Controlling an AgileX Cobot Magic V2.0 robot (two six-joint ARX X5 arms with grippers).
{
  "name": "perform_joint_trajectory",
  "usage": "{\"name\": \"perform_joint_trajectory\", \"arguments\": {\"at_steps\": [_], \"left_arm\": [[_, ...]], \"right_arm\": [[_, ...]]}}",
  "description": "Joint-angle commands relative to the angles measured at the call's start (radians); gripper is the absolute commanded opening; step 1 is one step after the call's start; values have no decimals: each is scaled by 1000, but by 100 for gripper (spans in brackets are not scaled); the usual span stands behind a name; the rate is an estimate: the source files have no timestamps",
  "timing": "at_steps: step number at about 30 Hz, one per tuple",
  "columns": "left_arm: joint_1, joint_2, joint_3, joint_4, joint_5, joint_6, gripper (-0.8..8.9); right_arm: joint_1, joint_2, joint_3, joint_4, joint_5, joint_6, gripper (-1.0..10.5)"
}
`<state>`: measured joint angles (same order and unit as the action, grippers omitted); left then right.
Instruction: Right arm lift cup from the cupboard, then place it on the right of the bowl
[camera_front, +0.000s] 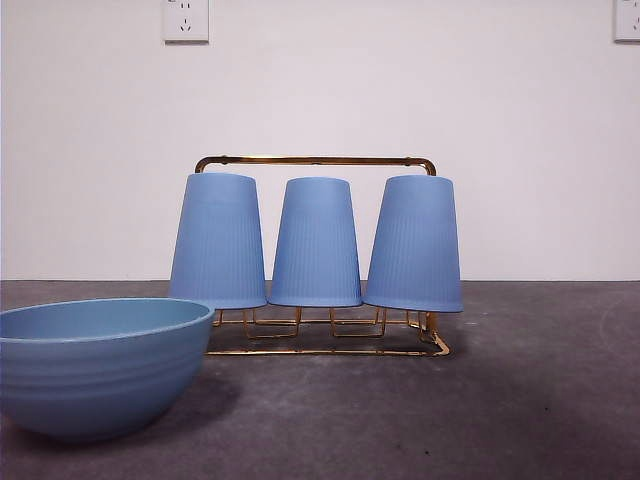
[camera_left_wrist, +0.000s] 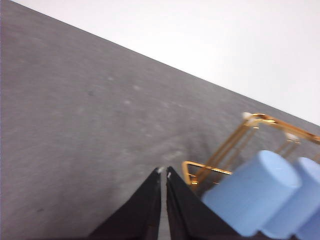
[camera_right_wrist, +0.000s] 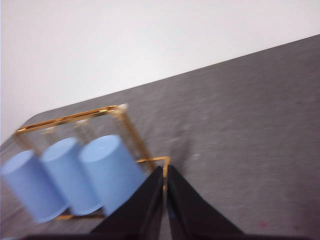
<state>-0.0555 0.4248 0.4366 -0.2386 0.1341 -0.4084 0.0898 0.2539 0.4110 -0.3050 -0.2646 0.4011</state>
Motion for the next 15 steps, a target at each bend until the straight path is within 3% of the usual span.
{"name": "perform_joint_trajectory", "arguments": {"at_steps": [1,7,12,15], "left_arm": [[-13,76,68,-13,54,1,15],[-58,235,167,-37,222,32,15],[-109,347,232,-47,389,57,15],[-139,403,278,-95,423,89,15]], "right_arm": [[2,50,49,-11,-82,-18,11],[2,175,133,-35,-264,-39,11],[11,283,206,-131,-372,-125,11],[28,346,249,-200,-415,-196,11]]}}
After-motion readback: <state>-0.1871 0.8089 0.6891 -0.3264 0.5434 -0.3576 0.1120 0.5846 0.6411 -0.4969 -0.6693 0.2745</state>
